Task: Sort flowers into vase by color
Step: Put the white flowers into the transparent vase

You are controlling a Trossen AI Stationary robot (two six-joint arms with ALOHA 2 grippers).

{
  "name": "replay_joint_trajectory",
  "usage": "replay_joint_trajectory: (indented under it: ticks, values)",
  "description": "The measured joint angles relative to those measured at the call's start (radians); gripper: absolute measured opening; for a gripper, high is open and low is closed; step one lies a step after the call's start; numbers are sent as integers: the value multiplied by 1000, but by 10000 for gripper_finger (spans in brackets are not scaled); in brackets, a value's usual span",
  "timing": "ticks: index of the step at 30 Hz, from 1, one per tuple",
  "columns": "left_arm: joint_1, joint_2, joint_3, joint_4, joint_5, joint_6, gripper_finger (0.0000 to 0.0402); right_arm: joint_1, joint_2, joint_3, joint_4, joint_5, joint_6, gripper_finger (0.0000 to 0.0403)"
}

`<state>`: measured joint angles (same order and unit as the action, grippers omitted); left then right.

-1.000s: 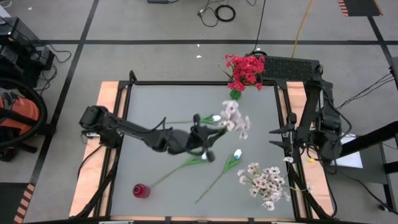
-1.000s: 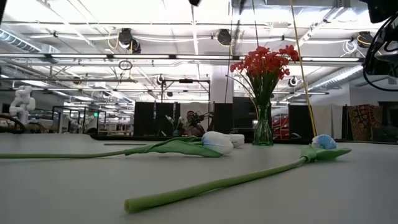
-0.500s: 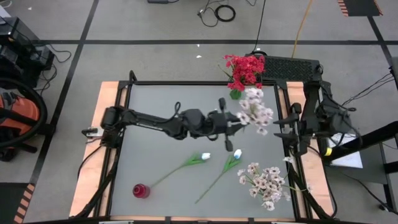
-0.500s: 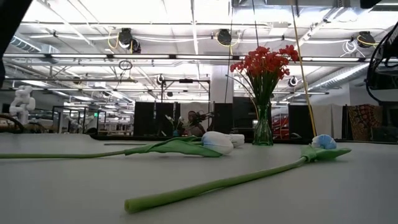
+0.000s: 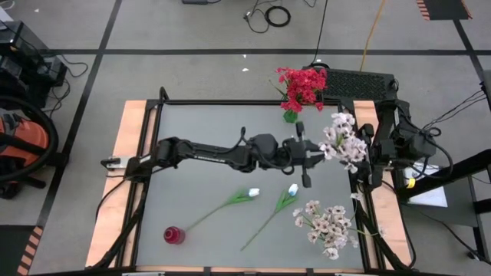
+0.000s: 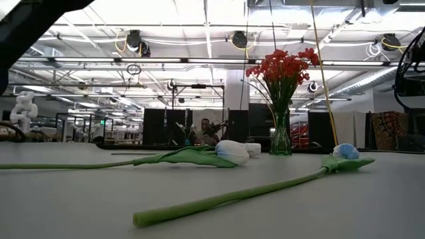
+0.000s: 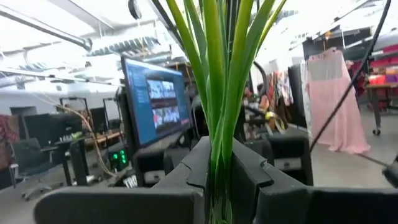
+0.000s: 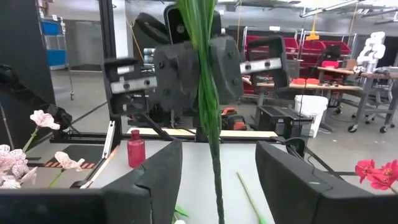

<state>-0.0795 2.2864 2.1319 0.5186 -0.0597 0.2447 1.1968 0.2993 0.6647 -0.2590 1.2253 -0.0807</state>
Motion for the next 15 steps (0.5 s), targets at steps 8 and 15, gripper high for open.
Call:
replay_joint_trajectory:
  ticks: [8, 15]
  values:
    - [0, 22, 32, -2, 3, -3, 38, 0, 1, 0, 0, 0, 14, 196]
    - [0, 21, 32, -22, 30, -2, 38, -29, 68, 0, 0, 7, 50, 196]
